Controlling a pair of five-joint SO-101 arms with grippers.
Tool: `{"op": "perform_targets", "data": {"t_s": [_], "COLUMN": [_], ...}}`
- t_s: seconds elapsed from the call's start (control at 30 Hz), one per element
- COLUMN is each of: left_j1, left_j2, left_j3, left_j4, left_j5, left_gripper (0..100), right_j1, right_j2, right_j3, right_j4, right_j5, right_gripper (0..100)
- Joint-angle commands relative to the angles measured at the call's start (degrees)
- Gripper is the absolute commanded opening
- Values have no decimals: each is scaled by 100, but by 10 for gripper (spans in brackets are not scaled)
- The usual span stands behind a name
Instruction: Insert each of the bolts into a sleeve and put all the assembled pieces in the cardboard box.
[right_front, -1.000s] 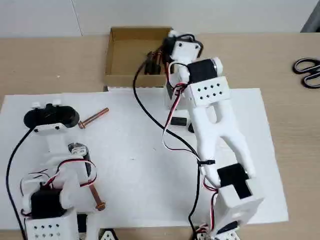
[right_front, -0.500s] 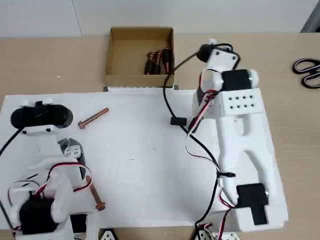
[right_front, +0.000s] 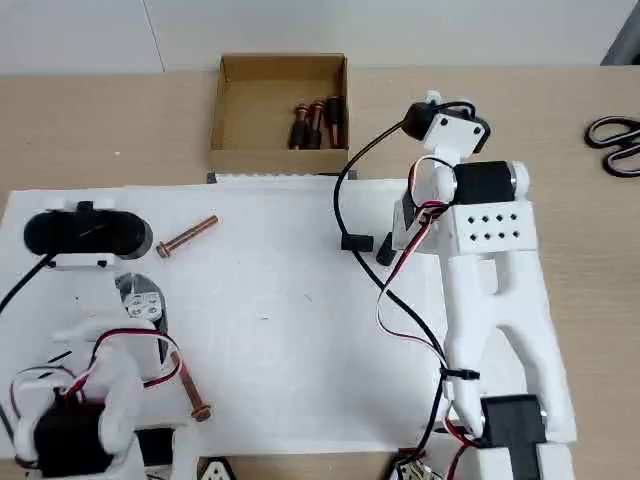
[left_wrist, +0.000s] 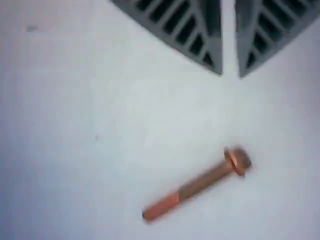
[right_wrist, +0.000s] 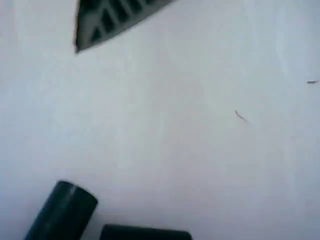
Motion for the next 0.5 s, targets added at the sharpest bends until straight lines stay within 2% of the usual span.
{"op": "perform_targets", "data": {"t_s": [0.0,0.2,0.37,0.47], "left_j1": [0,18,167,149], "left_j2": [-9,-352,-1952,-2892], "left_j3": [-268,-549,242,884], "left_j4": [-343,-316,-343,53], "left_j5": [-35,-53,-246,-431], "left_gripper": [6,6,6,6], "right_j1": [66,75,75,75], "right_j2": [-233,-189,-189,-198], "right_j3": [26,53,132,325], "right_j4": [-110,-110,-409,-620], "right_j5": [62,62,62,62], "right_gripper": [230,230,230,230]}}
